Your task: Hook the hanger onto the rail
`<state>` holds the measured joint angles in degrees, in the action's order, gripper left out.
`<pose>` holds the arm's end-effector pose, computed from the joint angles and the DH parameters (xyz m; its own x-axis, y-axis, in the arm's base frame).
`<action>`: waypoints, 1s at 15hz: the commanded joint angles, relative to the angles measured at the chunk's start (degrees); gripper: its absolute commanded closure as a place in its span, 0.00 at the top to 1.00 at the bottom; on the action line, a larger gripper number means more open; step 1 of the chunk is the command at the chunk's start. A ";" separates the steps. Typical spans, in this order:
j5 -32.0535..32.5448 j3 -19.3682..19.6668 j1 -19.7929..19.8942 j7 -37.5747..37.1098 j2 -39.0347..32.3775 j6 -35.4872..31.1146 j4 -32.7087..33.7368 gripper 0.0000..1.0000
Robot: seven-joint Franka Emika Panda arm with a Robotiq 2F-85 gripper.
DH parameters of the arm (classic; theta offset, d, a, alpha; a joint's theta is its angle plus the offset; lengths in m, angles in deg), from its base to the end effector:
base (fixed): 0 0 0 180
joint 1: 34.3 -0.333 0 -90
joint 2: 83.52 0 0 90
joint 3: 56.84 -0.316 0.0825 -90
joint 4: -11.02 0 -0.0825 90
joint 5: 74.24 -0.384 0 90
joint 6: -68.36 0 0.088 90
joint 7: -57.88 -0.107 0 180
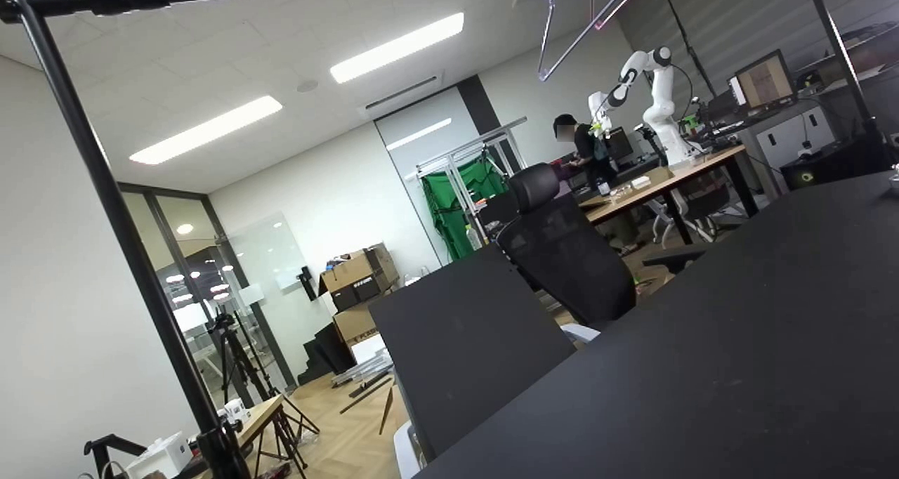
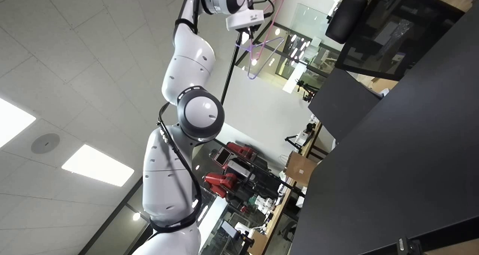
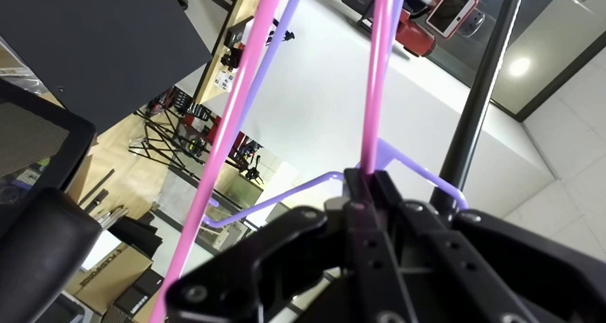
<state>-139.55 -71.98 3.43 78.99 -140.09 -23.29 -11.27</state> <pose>0.6853 -0.3396 0.5954 0.7379 -0.4037 0.5409 0.3506 -0.4556 -0.8183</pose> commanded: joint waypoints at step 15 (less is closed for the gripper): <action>2.87 1.80 -1.11 -7.69 1.81 -2.35 -2.73 0.34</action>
<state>-138.08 -71.11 2.04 73.46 -141.15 -25.64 -11.34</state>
